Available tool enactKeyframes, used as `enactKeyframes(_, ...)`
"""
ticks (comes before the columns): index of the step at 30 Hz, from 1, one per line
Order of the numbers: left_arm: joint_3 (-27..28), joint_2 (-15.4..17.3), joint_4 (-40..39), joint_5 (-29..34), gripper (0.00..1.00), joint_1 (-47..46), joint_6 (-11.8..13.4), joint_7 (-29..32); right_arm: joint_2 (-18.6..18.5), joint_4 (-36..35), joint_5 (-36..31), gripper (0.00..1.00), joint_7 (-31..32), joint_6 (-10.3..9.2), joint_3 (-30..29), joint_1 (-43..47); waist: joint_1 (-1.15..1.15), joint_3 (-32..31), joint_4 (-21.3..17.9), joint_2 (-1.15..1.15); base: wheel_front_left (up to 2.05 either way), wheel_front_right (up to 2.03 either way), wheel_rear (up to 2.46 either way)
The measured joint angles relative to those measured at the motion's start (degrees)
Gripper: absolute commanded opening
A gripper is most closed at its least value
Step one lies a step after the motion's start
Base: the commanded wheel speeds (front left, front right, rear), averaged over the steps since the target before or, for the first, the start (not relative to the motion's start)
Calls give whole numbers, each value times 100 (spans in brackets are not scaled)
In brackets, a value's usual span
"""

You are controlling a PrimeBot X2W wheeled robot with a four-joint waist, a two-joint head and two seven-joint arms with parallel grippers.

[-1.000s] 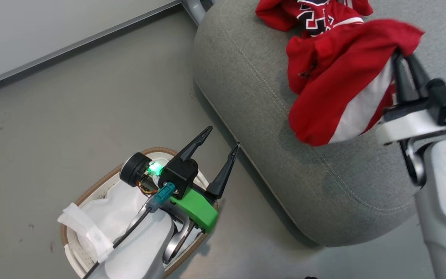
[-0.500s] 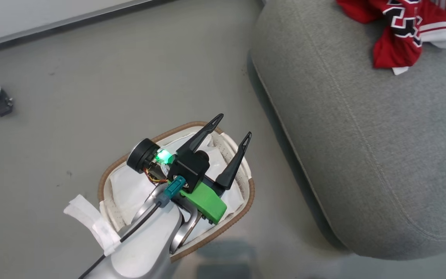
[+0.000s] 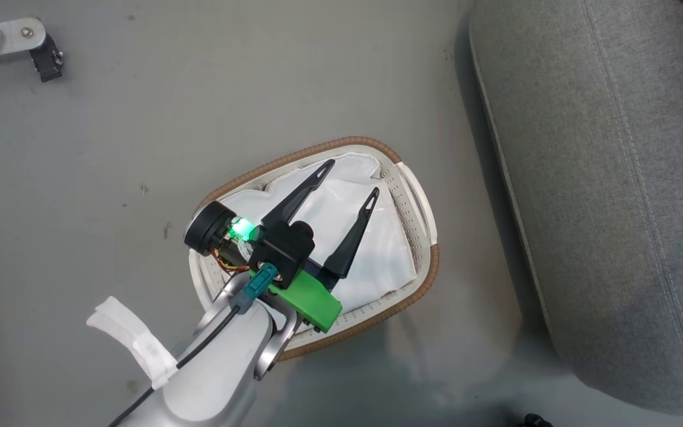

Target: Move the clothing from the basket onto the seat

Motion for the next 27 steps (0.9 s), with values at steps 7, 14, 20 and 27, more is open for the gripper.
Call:
enactKeyframes(7,85,16,-21,5,100,-1,15,0,197,-255,171,100,0,0,223,314,0,75,-134,0,0,0,0)
enactKeyframes(14,194,-2,3,-108,100,40,-35,0,394,-558,389,100,0,0,725,806,0,-180,-384,0,0,0,0)
enactKeyframes(20,471,-82,-29,-292,100,186,-49,0,391,-681,556,100,0,0,1147,1020,-1,-518,-519,0,0,0,0)
enactKeyframes(27,1051,-244,-215,-477,100,428,44,0,299,-916,771,100,0,0,1579,1026,-1,-996,-527,0,0,0,0)
